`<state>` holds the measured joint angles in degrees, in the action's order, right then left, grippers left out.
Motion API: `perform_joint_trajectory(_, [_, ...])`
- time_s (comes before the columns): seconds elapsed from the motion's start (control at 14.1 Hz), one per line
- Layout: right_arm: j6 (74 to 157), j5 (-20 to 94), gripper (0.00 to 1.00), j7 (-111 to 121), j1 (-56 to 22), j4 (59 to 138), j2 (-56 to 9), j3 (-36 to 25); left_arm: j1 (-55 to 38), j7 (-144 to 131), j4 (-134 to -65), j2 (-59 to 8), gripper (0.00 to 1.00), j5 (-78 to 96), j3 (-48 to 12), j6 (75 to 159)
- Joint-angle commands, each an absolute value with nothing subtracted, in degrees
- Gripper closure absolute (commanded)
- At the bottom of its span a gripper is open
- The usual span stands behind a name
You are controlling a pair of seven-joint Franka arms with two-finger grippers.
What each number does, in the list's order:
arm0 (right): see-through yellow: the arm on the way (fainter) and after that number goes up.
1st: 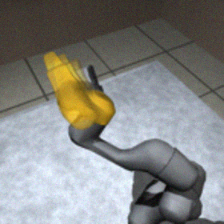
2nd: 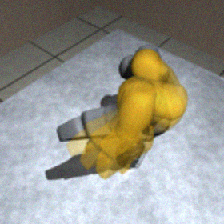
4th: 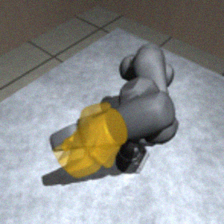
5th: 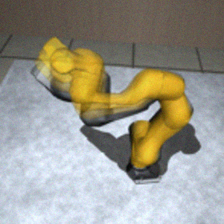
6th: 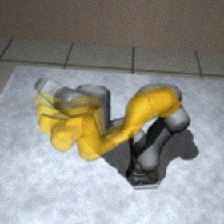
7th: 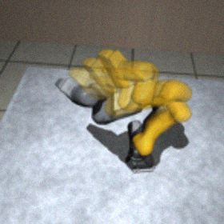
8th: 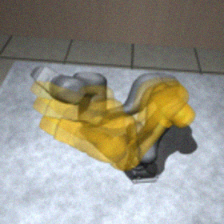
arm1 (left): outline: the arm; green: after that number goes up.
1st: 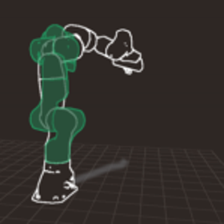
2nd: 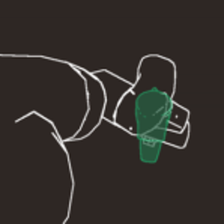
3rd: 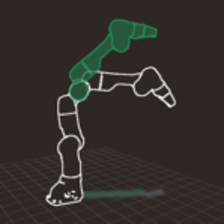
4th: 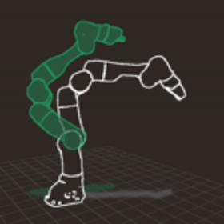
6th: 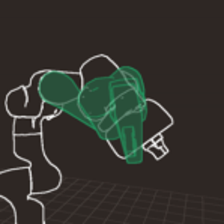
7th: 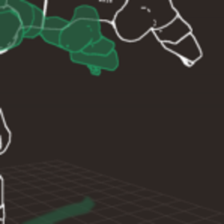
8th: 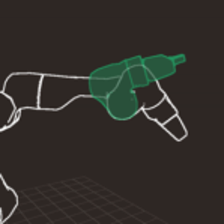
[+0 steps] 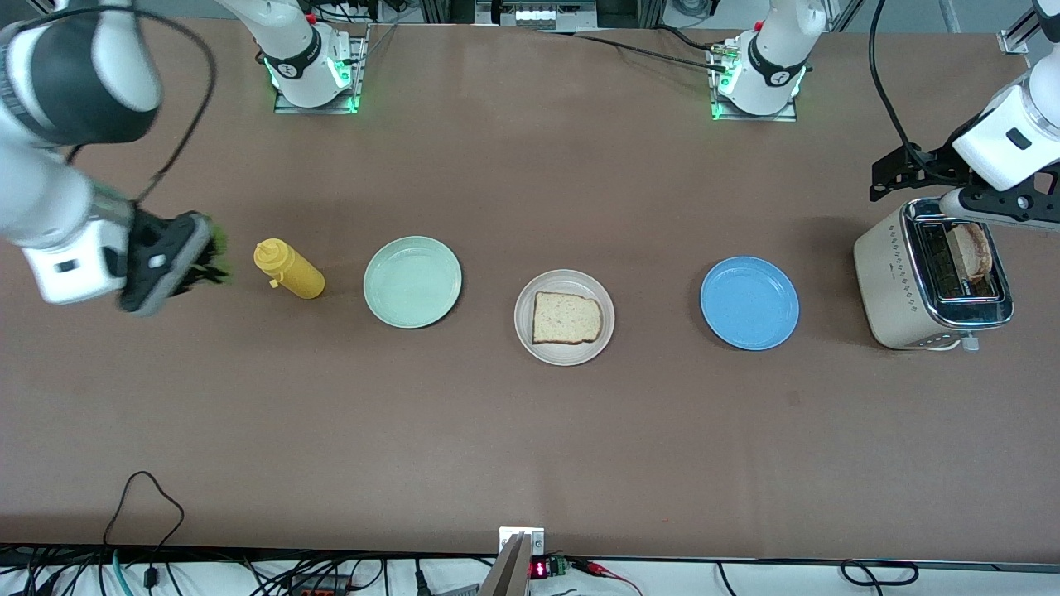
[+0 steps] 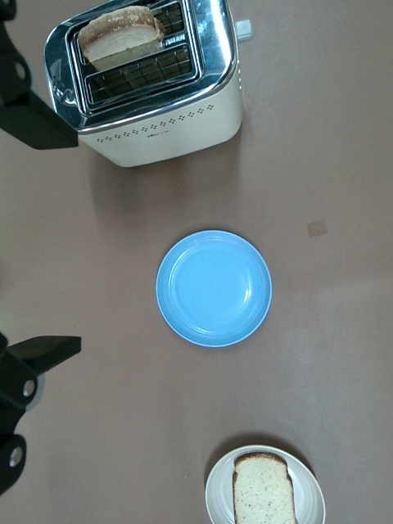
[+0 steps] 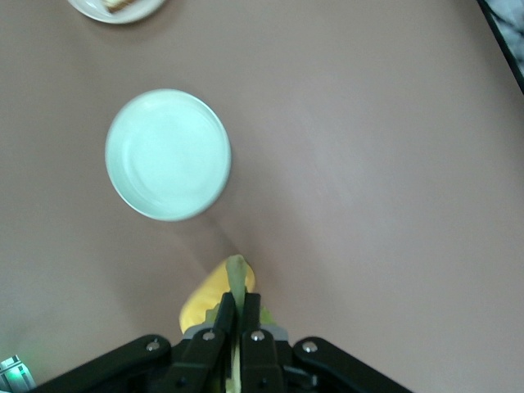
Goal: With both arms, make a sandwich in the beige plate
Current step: 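Carry the lettuce onto the bread on the beige plate with the right gripper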
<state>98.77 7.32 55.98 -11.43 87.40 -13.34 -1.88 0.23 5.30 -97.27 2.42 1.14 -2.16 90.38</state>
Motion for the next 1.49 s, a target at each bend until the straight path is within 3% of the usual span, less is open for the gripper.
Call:
perform_joint_trajectory(0.0, [98.43, 11.31, 1.0, 54.94, -18.08, 84.21, -15.37, -2.64, 0.53, 5.89, -95.8, 1.85, 0.0, 1.93, -2.11, 89.12])
perform_joint_trajectory(0.21, [105.0, 13.27, 1.0, 49.32, -24.76, 81.48, -19.32, -2.55, 0.53, 5.89, -95.8, 1.93, 0.0, 1.93, -2.11, 89.12])
perform_joint_trajectory(0.57, [124.5, 20.2, 1.0, 46.93, -34.26, 80.95, -28.63, -2.55, 0.53, 5.89, -95.8, 1.93, 0.0, 1.93, -2.02, 89.12])
perform_joint_trajectory(0.99, [150.17, 21.62, 1.0, 44.13, -40.33, 81.04, -39.97, -2.55, 0.53, 5.98, -95.8, 1.85, 0.0, 1.93, -1.93, 89.12])
perform_joint_trajectory(1.42, [167.67, 21.97, 1.0, 38.24, -45.61, 81.12, -48.59, -2.55, 0.53, 5.89, -95.71, 1.85, 0.0, 1.93, -2.02, 89.12])
